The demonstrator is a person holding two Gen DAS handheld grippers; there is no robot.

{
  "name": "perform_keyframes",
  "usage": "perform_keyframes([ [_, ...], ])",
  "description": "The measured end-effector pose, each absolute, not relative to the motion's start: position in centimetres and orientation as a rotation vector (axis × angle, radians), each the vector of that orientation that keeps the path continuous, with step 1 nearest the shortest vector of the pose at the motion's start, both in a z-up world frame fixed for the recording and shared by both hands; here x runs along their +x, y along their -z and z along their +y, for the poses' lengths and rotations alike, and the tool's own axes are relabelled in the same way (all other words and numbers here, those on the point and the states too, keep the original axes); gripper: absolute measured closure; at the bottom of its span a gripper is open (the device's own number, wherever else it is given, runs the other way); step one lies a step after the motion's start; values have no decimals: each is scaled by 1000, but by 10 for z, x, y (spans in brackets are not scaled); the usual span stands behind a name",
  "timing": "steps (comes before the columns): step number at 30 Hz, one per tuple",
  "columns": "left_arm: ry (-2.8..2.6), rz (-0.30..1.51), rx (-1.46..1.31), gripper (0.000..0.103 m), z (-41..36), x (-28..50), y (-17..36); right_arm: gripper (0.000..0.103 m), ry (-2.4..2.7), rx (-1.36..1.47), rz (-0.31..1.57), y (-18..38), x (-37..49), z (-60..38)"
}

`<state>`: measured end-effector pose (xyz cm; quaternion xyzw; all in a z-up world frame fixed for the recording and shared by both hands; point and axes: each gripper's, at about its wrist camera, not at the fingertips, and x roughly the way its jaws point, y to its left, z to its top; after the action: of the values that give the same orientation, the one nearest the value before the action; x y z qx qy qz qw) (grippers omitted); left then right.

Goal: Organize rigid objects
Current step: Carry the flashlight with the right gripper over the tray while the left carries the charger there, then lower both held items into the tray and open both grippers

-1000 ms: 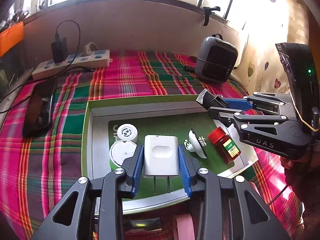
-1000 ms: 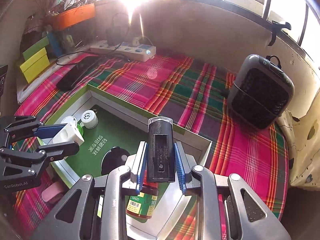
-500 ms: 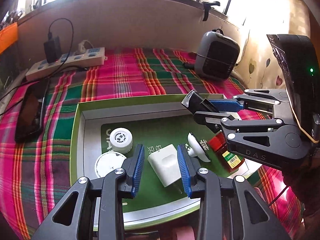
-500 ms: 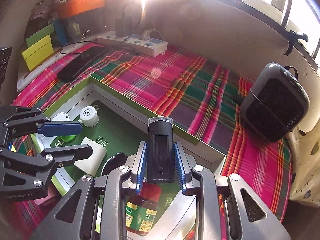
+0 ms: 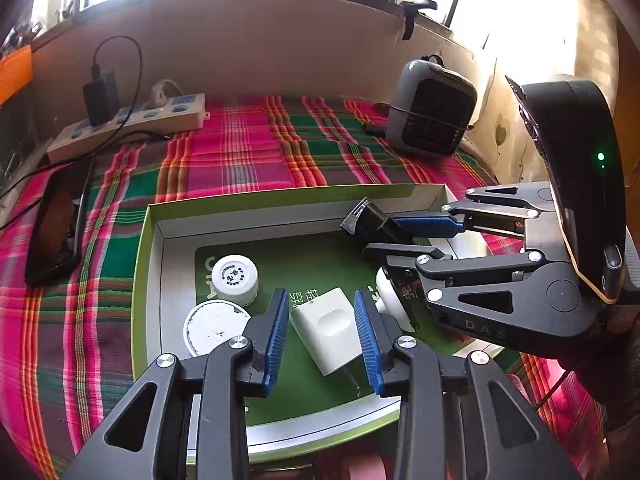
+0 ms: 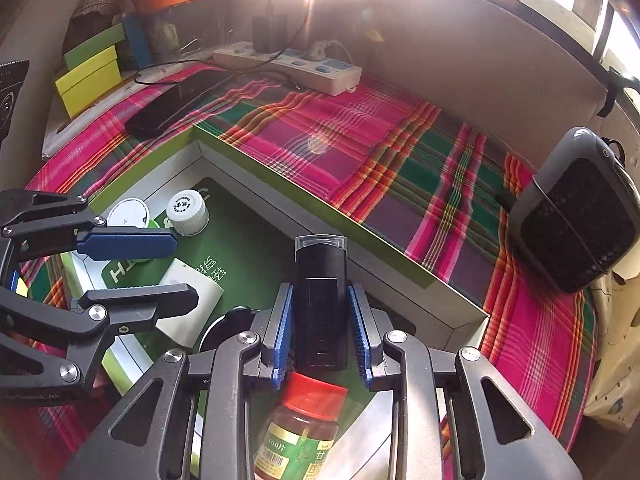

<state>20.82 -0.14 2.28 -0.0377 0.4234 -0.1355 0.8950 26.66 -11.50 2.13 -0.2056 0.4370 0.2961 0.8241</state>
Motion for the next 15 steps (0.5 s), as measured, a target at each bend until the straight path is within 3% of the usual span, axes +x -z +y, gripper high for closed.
perform_keyframes([
  [15,285,892,-84,70,-1,209,-19,75,-630,-375,946,-17,271,-119],
])
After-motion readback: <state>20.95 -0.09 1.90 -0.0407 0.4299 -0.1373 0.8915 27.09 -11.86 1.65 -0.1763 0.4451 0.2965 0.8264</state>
